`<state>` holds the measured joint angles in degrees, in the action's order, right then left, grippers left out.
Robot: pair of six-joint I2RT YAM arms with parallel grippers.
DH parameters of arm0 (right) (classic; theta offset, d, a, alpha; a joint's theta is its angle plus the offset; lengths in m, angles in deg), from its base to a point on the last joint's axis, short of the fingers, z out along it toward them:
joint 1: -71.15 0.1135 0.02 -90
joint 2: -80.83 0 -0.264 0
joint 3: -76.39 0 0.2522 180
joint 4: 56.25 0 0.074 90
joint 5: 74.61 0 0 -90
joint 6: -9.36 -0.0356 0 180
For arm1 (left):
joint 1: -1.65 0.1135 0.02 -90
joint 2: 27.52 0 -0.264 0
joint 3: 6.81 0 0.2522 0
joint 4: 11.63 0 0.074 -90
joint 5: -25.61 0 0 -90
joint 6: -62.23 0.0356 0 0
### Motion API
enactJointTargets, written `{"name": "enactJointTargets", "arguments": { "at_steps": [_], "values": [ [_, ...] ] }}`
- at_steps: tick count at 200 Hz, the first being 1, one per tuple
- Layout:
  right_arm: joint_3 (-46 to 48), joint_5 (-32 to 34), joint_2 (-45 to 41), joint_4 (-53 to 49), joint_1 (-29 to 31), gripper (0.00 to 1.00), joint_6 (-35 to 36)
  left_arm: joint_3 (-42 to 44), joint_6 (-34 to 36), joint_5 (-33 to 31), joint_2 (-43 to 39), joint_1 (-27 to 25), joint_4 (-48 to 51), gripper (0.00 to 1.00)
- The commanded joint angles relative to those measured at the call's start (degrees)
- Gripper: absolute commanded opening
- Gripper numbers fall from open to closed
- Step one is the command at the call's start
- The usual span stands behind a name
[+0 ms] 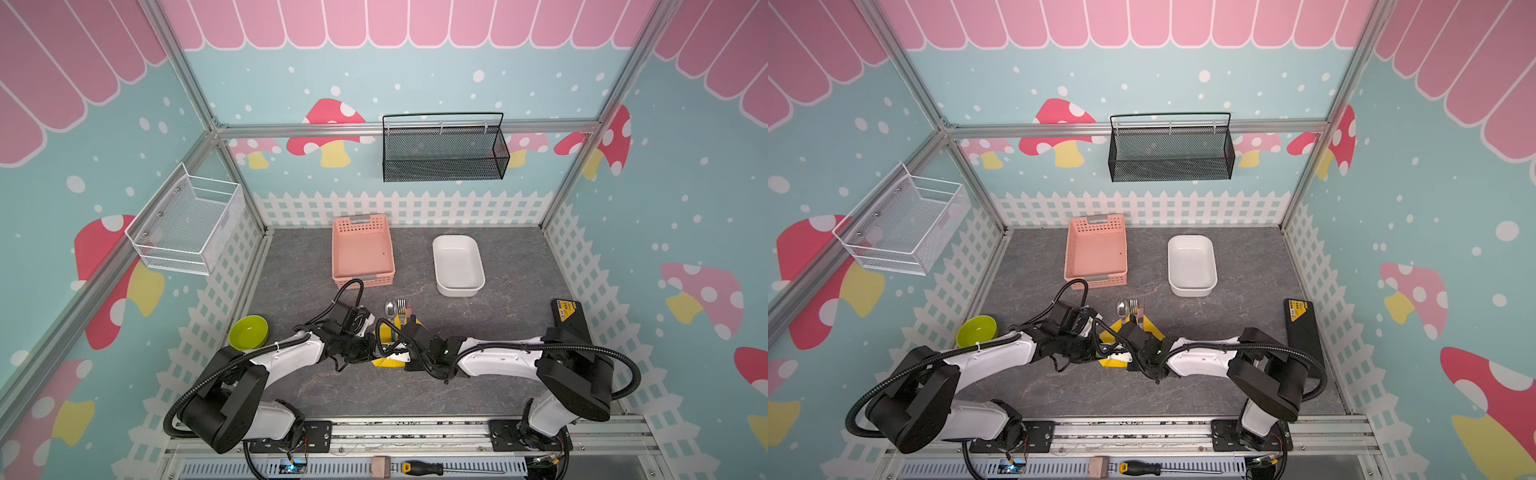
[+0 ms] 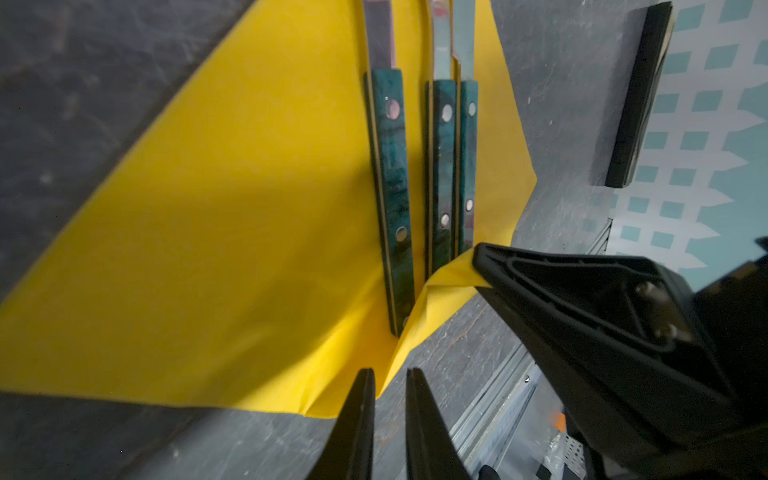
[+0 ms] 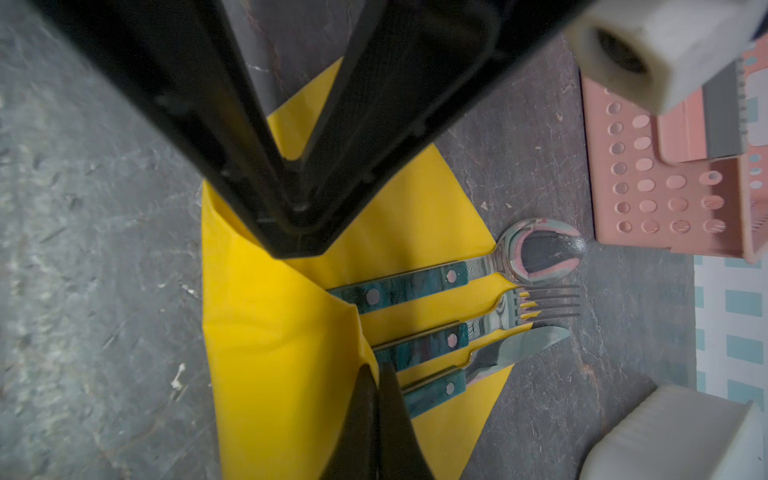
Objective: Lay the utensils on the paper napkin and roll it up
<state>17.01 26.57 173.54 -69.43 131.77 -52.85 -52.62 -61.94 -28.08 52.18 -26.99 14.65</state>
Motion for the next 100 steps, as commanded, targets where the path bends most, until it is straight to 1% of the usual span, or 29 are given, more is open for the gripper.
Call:
{"name": "enactJointTargets", "arguments": {
  "at_steps": [1,31,55,78,100],
  "values": [
    [-1.5,-1.3,1.3,1.8,-0.4,0.00,1.3,0.8,-1.3,3.5,1.2,-0.3,-3.2,0.16],
    [-1.7,-1.5,1.8,2.1,-0.5,0.00,1.3,1.1,-1.5,3.9,2.3,-0.4,-3.5,0.15],
    [-1.9,-1.6,1.9,2.1,-0.6,0.00,1.3,1.3,-1.9,2.4,0.1,-0.3,-3.5,0.13],
    [-1.9,-1.7,1.9,2.0,-0.7,0.00,1.3,1.8,-2.0,2.0,-3.0,-0.3,-3.7,0.16],
    [-2.0,-1.9,2.0,2.1,-0.7,0.00,1.3,2.4,-2.4,3.1,-3.5,-0.4,-4.4,0.18]
  ]
}}
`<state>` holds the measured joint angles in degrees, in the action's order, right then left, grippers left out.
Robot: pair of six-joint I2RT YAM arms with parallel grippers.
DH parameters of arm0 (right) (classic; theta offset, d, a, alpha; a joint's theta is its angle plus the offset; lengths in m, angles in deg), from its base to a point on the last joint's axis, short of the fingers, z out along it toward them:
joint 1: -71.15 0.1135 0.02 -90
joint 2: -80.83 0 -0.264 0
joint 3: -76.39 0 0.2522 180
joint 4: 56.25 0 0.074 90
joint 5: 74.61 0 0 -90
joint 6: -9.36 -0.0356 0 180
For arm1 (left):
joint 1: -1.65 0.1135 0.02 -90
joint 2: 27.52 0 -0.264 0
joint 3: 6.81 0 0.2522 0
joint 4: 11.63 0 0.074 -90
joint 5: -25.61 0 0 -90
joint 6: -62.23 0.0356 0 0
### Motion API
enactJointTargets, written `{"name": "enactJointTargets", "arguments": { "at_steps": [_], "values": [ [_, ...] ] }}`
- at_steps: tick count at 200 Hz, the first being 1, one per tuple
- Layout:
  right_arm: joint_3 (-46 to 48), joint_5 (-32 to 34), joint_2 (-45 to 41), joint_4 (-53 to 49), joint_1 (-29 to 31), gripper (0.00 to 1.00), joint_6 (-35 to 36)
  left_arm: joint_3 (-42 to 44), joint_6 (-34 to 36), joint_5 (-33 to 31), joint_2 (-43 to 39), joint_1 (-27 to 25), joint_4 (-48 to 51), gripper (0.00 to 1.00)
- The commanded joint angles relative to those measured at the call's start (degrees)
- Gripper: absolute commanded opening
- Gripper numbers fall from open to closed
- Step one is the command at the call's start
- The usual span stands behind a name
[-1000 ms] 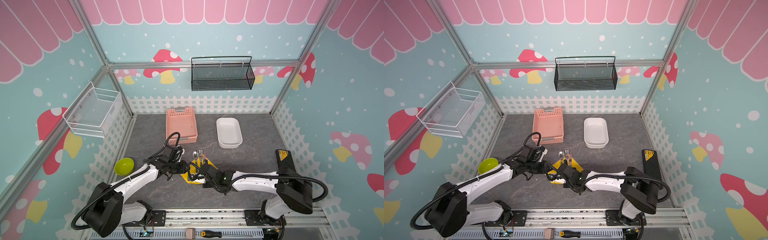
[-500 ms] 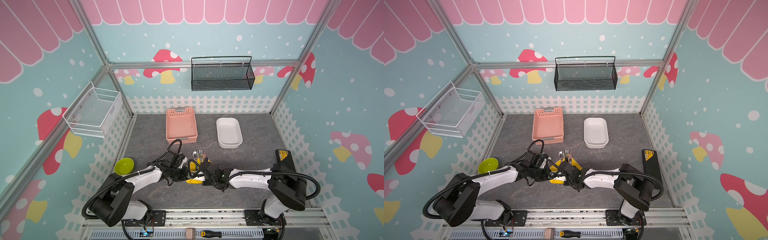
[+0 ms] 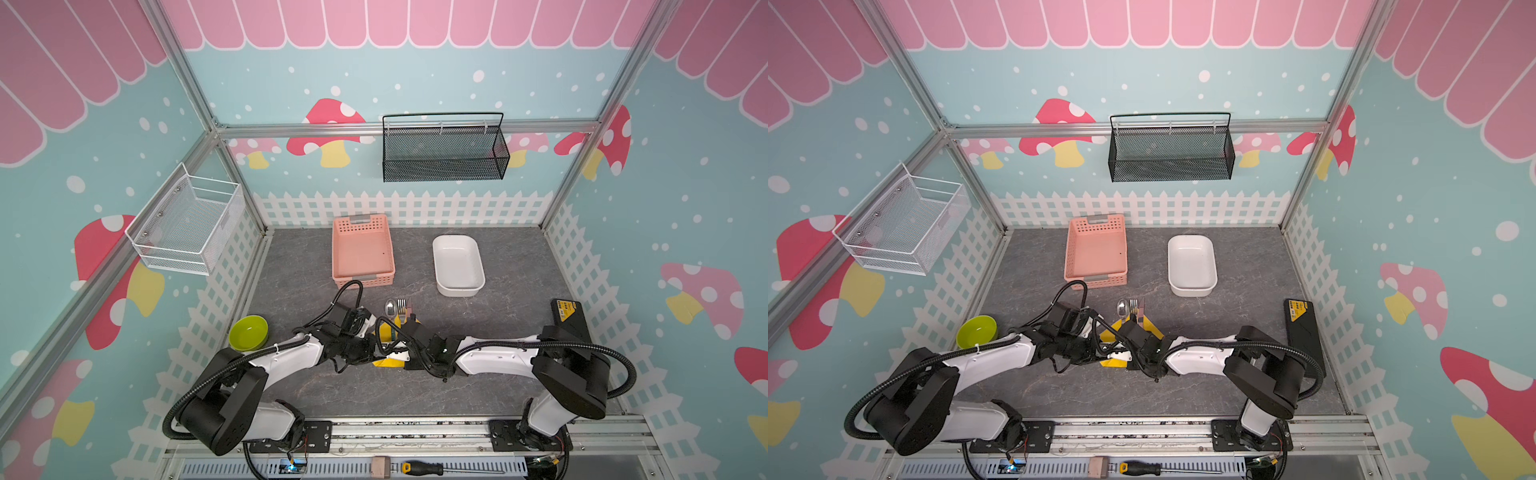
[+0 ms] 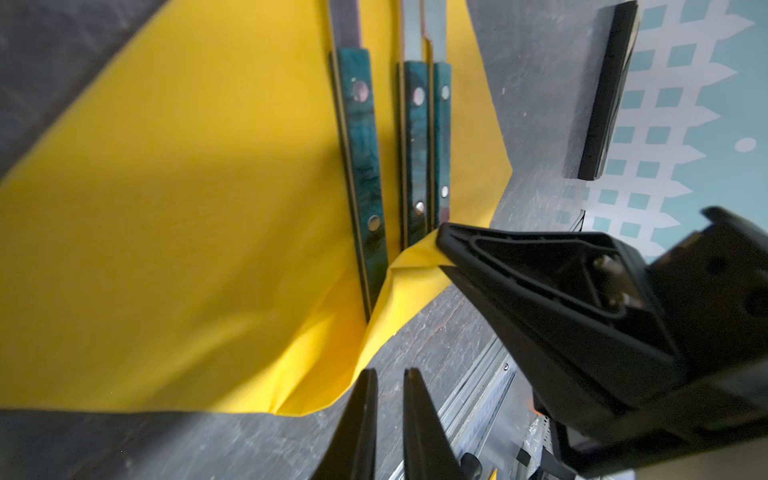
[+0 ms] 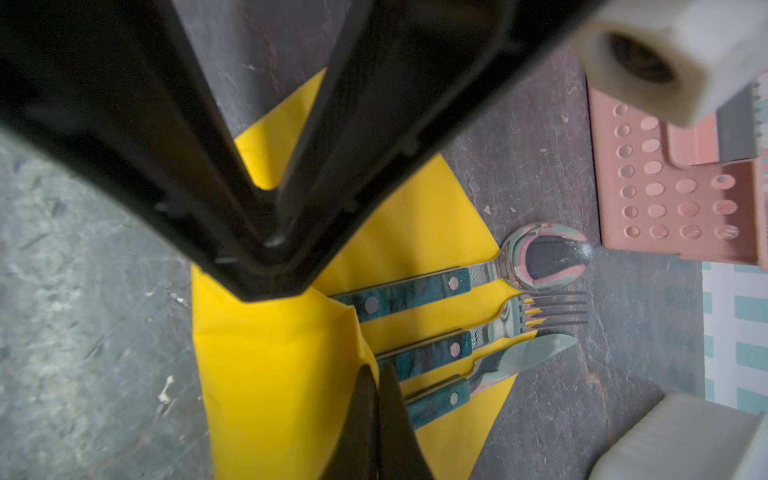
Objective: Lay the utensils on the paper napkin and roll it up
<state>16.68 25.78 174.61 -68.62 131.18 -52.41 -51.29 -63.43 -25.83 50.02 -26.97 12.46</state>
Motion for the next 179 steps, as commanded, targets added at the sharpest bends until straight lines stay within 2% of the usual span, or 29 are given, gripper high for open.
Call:
{"name": "enactJointTargets", "arguments": {
  "at_steps": [1,51,108,126,149,179],
  "values": [
    [-1.6,-1.2,0.9,1.3,-0.1,0.00,0.9,1.1,-1.0,0.9,-1.3,-0.4,-2.3,0.18],
    [-1.7,-1.3,0.6,1.3,-0.1,0.00,0.7,1.7,-2.3,4.1,3.4,-1.3,-5.1,0.18],
    [-1.9,-1.7,0.3,1.3,-0.1,0.02,0.2,0.2,-1.2,2.2,7.7,-1.4,-1.5,0.17],
    [-1.9,-1.5,-0.4,1.3,-0.1,0.09,-0.4,-0.1,-0.8,1.3,8.1,-1.4,-0.2,0.17],
    [-1.0,0.0,-3.2,1.3,-0.1,0.24,-2.7,-0.2,-0.6,1.0,8.4,-1.4,0.6,0.17],
    [1.2,4.2,-9.9,-0.6,-0.9,0.31,-12.4,-0.2,-0.5,0.0,7.6,-1.4,1.4,0.17]
  ]
}}
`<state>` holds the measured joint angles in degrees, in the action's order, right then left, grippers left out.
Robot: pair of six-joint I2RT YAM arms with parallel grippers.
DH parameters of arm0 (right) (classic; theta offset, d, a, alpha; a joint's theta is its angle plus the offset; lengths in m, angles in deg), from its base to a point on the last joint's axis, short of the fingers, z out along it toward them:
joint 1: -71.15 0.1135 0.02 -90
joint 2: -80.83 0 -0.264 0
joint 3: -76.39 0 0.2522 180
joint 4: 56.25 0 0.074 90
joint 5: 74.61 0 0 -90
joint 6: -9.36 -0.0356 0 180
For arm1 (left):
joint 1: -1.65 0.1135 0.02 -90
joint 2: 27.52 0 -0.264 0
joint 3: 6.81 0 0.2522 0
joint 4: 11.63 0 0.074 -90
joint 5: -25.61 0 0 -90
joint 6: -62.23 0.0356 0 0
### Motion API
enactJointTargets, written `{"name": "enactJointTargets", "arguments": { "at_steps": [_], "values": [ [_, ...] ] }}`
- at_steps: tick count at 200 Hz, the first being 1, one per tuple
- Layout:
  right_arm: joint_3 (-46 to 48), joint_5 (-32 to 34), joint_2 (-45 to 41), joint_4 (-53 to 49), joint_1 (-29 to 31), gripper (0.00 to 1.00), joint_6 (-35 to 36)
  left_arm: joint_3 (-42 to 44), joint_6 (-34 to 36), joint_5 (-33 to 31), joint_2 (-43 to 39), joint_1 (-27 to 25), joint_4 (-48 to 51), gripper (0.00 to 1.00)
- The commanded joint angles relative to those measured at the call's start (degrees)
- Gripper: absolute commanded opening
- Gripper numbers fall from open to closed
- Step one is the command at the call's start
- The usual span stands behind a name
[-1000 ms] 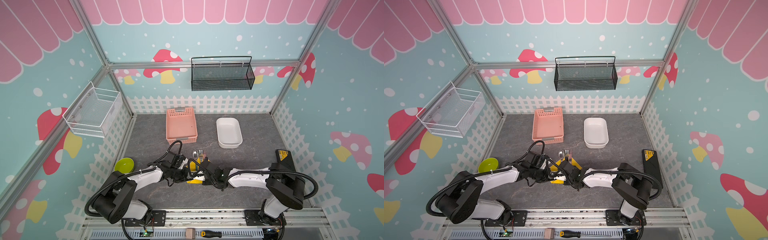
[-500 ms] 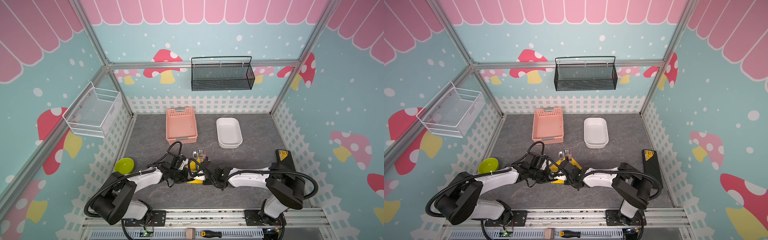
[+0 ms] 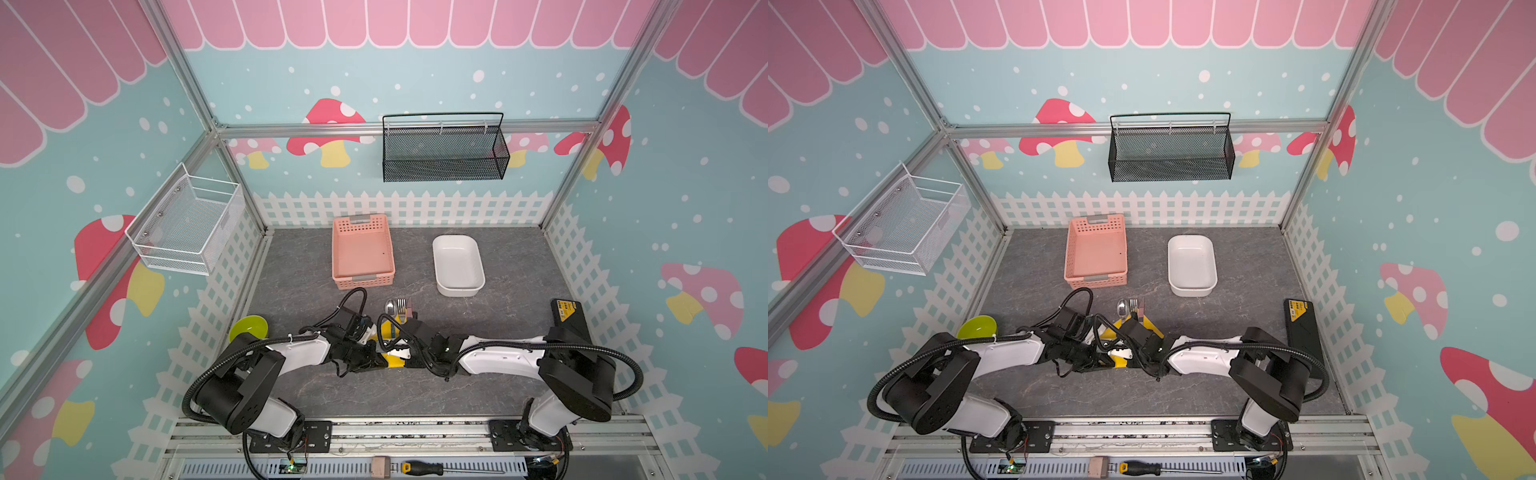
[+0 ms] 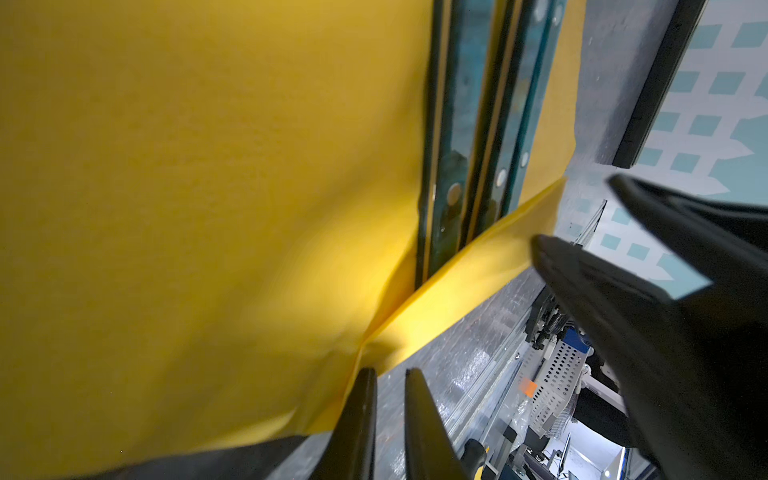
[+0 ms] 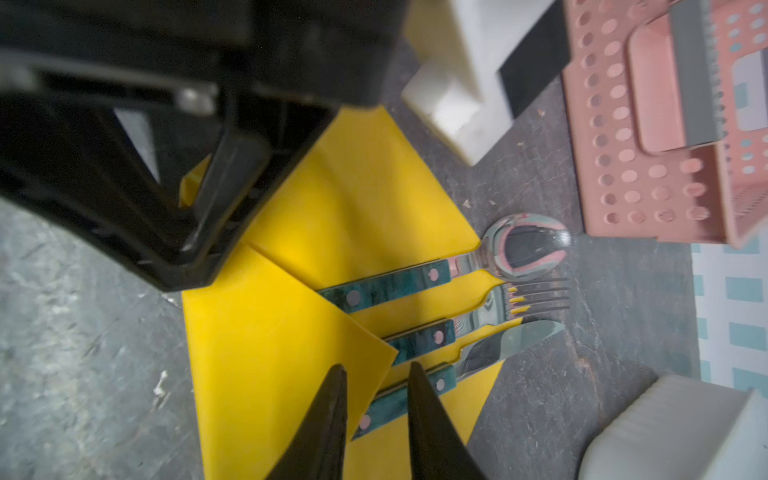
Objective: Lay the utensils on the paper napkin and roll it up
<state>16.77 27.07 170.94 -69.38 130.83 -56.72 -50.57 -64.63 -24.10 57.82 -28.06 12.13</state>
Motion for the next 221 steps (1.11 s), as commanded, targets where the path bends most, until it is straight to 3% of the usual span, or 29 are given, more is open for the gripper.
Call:
{"name": "enactJointTargets", "arguments": {
  "at_steps": [1,40,80,105,148,221],
  "values": [
    [1.2,3.0,-6.5,0.0,-0.5,0.31,-8.5,-0.9,0.7,-1.7,-0.2,-0.3,1.8,0.17],
    [0.1,8.2,-12.0,-10.9,-1.7,0.30,-33.5,-1.1,1.1,-1.6,0.3,-0.3,2.0,0.17],
    [1.7,-5.0,-14.9,-13.0,-4.4,0.22,-57.8,-1.3,1.3,-1.4,1.1,-0.3,2.0,0.17],
    [5.2,-13.3,-14.8,-8.7,-5.4,0.12,-68.3,-1.1,1.3,-1.5,1.0,-0.3,2.1,0.17],
    [12.3,-22.5,-13.7,2.3,-7.2,0.07,-73.7,-1.1,1.5,-1.6,0.8,-0.3,2.5,0.16],
    [13.4,-25.7,-8.0,6.8,-10.3,0.04,-73.2,-1.0,1.7,-1.6,1.0,-0.3,2.8,0.16]
  ]
}}
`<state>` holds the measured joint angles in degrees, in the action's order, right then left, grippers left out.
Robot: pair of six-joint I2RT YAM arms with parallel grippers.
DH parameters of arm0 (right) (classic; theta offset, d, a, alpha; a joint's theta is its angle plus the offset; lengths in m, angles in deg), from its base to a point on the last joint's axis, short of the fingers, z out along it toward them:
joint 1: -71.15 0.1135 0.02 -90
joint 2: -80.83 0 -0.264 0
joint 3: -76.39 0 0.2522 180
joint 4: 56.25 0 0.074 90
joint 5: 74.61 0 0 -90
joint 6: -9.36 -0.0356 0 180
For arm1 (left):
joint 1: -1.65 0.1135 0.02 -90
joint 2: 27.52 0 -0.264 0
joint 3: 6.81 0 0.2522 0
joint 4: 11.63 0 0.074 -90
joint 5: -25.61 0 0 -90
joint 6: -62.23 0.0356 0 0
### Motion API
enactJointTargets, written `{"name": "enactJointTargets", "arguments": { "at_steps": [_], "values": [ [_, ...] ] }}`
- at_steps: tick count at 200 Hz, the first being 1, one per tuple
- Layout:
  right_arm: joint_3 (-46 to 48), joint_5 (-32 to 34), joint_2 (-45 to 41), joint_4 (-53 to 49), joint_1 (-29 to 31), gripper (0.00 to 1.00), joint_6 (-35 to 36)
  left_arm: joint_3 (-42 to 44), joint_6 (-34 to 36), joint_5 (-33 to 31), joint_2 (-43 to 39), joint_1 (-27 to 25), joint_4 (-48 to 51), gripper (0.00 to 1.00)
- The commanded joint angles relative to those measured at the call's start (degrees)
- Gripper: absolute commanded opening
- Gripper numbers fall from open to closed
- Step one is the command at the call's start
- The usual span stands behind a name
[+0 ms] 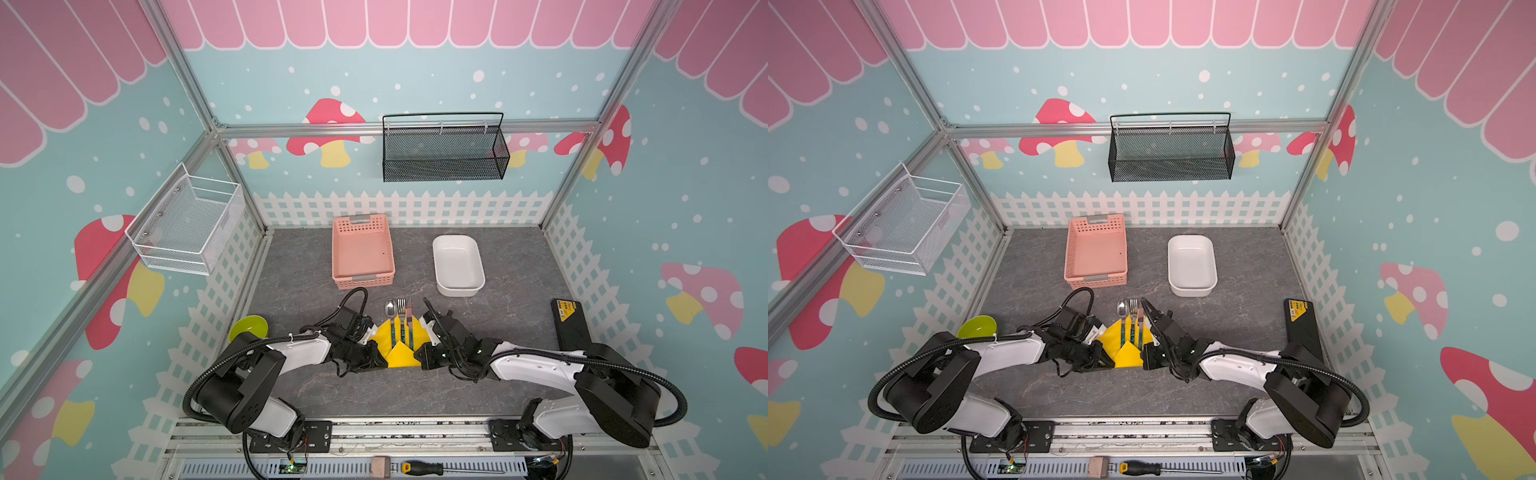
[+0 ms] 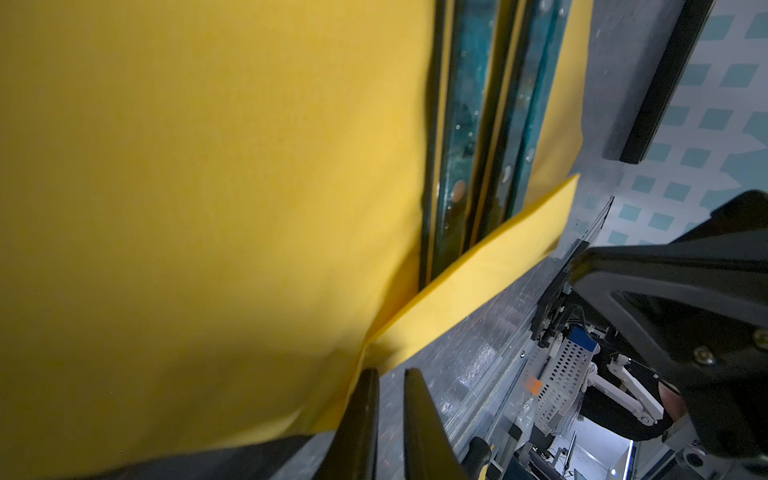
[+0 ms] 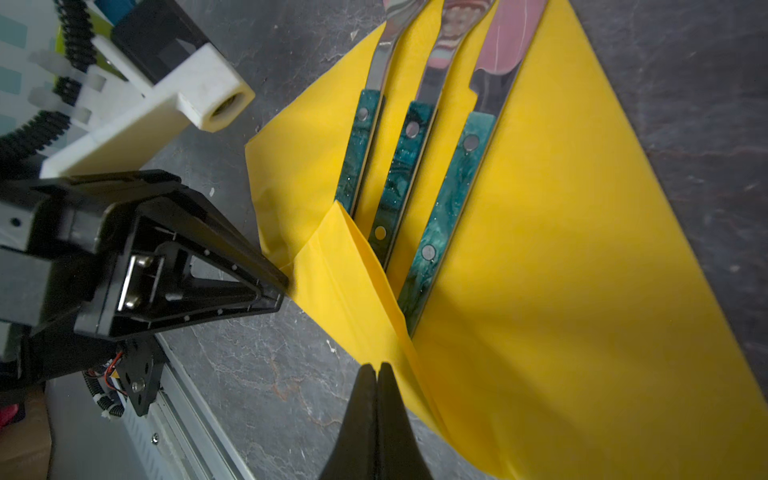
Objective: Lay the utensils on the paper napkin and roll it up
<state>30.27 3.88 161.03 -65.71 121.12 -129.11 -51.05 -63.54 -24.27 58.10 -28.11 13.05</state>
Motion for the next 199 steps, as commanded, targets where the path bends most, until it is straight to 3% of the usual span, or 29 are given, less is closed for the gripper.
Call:
{"name": "enactJointTargets", "arguments": {
  "at_steps": [1,199],
  "values": [
    [-0.1,-2.5,2.0,3.2,-0.6,0.04,-0.8,-0.5,0.6,-1.4,0.7,-0.2,1.8,0.16],
    [3.5,-3.7,4.1,2.1,-2.4,0.04,-3.1,-1.1,1.0,-2.0,0.9,-0.2,3.0,0.16]
  ]
}}
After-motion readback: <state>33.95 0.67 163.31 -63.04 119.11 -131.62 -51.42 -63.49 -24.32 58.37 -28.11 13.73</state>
